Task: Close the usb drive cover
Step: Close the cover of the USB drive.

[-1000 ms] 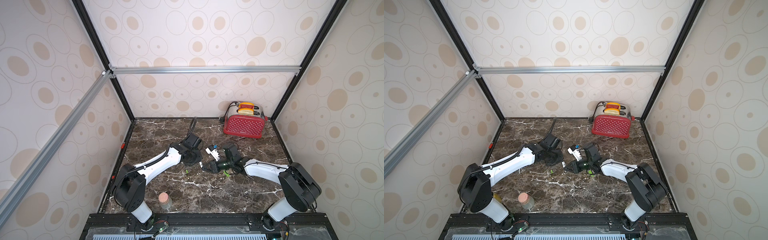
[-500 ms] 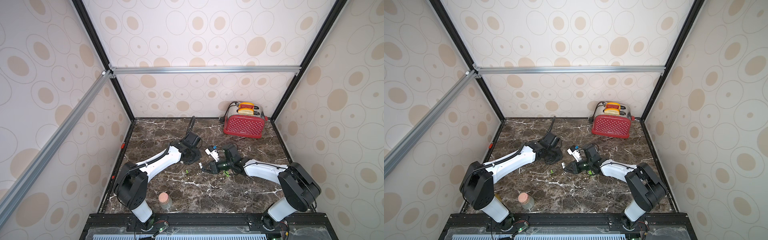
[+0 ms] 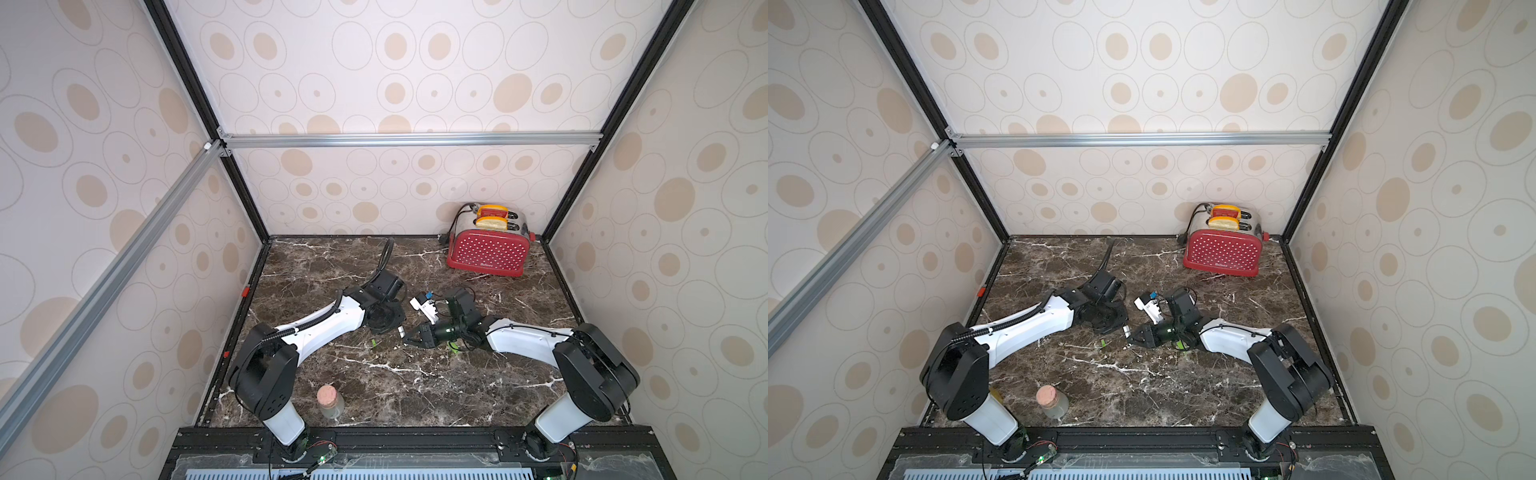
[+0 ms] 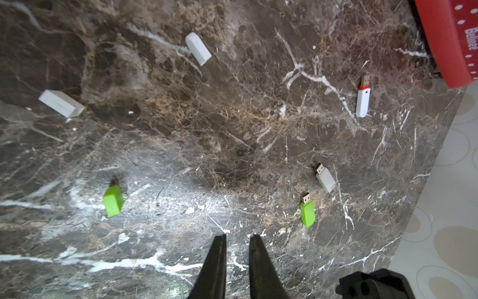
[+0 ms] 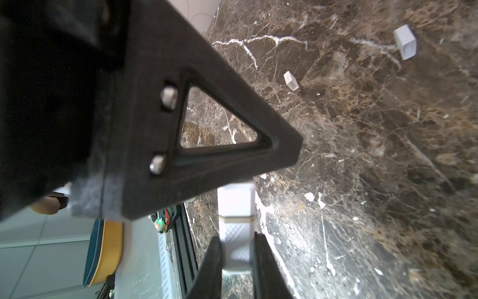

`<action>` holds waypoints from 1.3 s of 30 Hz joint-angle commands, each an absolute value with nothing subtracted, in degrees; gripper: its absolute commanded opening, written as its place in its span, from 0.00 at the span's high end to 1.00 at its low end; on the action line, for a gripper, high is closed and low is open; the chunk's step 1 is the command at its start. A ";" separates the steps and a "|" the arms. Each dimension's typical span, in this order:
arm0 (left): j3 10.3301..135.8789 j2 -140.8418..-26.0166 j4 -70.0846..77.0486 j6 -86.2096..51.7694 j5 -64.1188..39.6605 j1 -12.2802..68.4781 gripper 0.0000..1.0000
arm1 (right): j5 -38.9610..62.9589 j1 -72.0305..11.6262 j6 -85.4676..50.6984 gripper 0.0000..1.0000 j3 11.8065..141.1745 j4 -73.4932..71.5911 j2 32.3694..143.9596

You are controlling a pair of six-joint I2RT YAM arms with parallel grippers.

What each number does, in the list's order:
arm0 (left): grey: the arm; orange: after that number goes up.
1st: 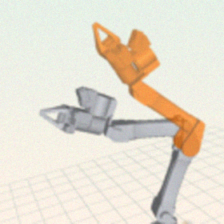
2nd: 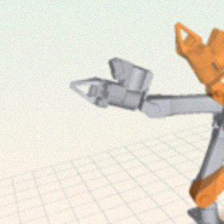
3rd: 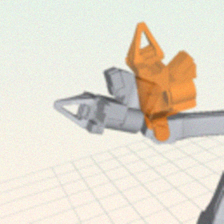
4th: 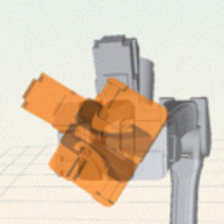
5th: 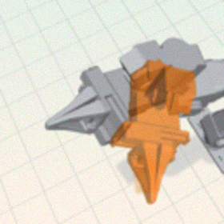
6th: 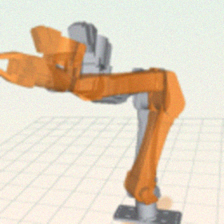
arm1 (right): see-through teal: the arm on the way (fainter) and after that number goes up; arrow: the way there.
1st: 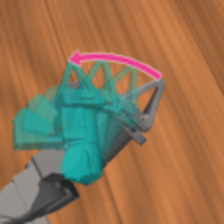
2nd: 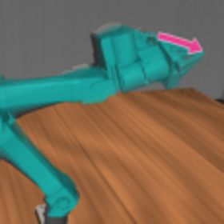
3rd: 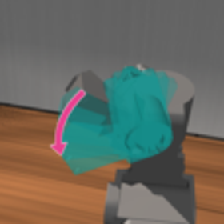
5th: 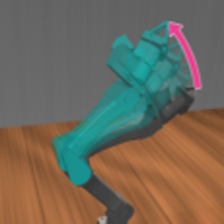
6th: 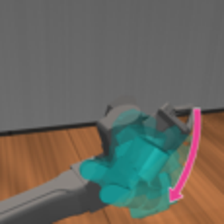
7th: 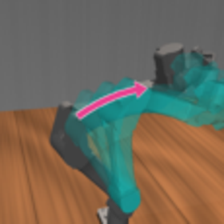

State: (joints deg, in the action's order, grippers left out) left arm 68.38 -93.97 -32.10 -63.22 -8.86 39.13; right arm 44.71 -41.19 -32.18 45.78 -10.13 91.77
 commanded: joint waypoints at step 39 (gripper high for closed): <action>72.18 -94.15 -37.07 -59.76 -4.68 39.90 0.83 | 45.52 -41.21 -32.06 1.00 46.42 -9.36 90.56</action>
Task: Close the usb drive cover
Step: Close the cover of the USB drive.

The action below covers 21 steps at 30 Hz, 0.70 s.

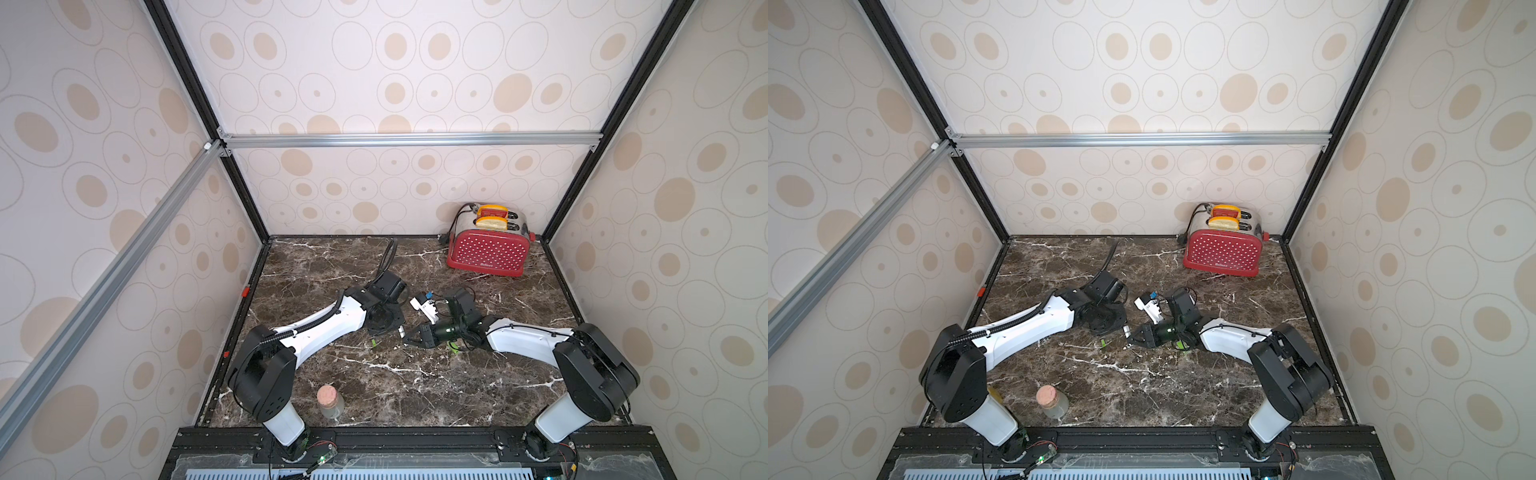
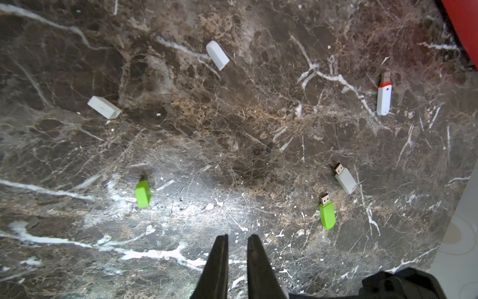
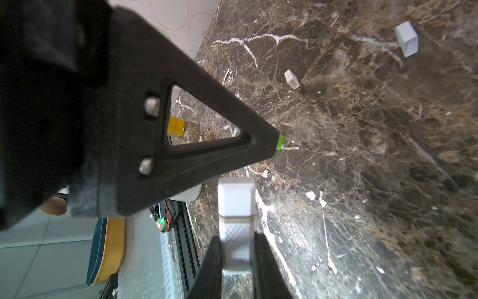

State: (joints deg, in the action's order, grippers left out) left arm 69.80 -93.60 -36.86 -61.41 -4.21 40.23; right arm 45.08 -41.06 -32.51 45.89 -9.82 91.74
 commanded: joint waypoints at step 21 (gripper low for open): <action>73.25 -97.46 -34.46 -57.71 -7.46 38.41 0.83 | 44.85 -41.15 -31.03 1.00 46.00 -8.50 90.57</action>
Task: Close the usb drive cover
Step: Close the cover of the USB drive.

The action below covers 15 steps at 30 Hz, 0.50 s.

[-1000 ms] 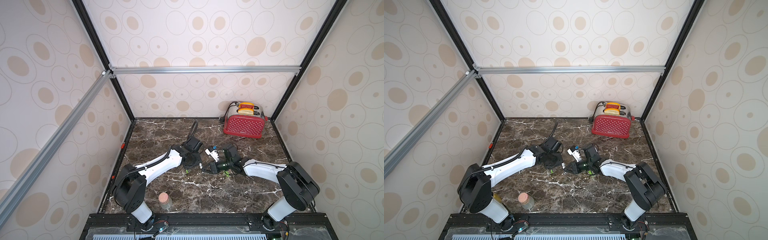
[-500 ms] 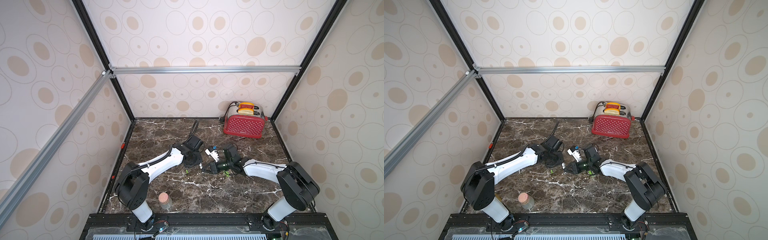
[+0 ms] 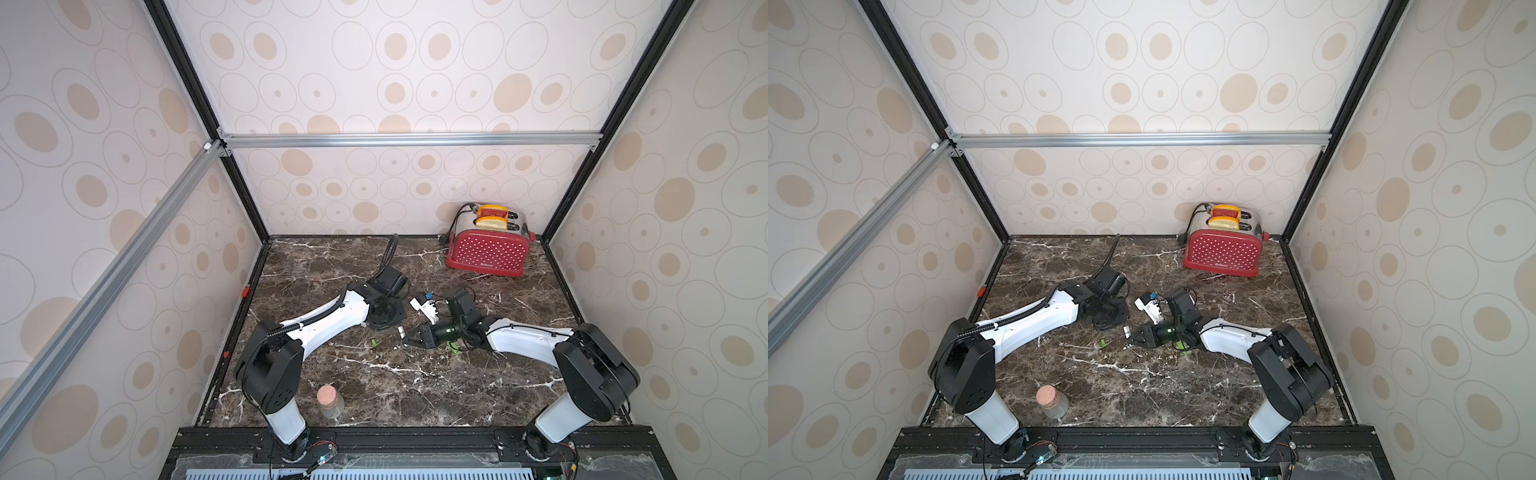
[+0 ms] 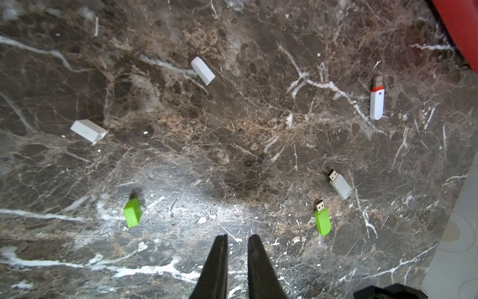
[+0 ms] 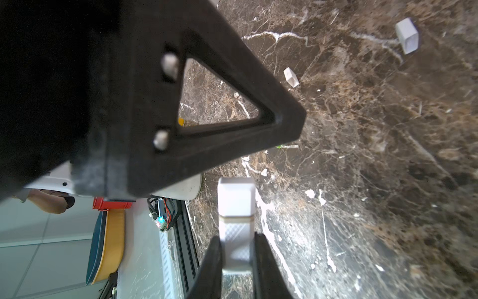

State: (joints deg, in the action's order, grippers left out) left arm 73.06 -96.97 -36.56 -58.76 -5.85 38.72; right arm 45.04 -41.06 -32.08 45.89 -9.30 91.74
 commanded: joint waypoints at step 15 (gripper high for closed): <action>70.91 -95.37 -33.85 -58.42 -8.77 40.23 0.82 | 43.76 -41.19 -31.17 1.00 46.58 -8.43 90.59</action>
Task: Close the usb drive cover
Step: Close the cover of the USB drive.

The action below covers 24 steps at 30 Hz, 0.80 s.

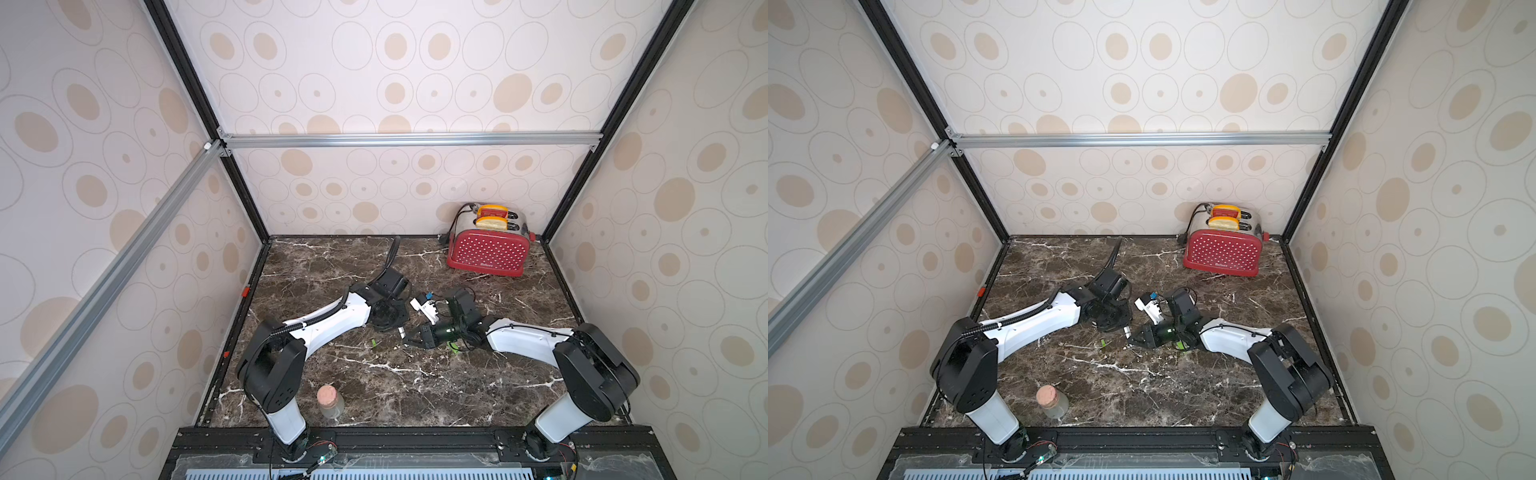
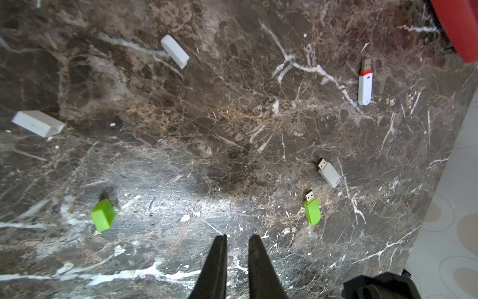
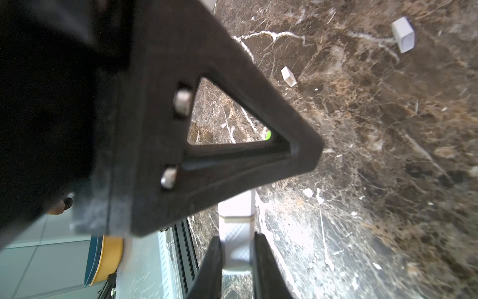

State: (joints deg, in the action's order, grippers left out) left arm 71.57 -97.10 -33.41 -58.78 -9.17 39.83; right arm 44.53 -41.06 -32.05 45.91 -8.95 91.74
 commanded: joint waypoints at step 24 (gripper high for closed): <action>72.18 -96.07 -36.84 -59.32 -6.82 40.56 0.82 | 44.26 -41.24 -31.82 1.00 45.95 -9.94 90.83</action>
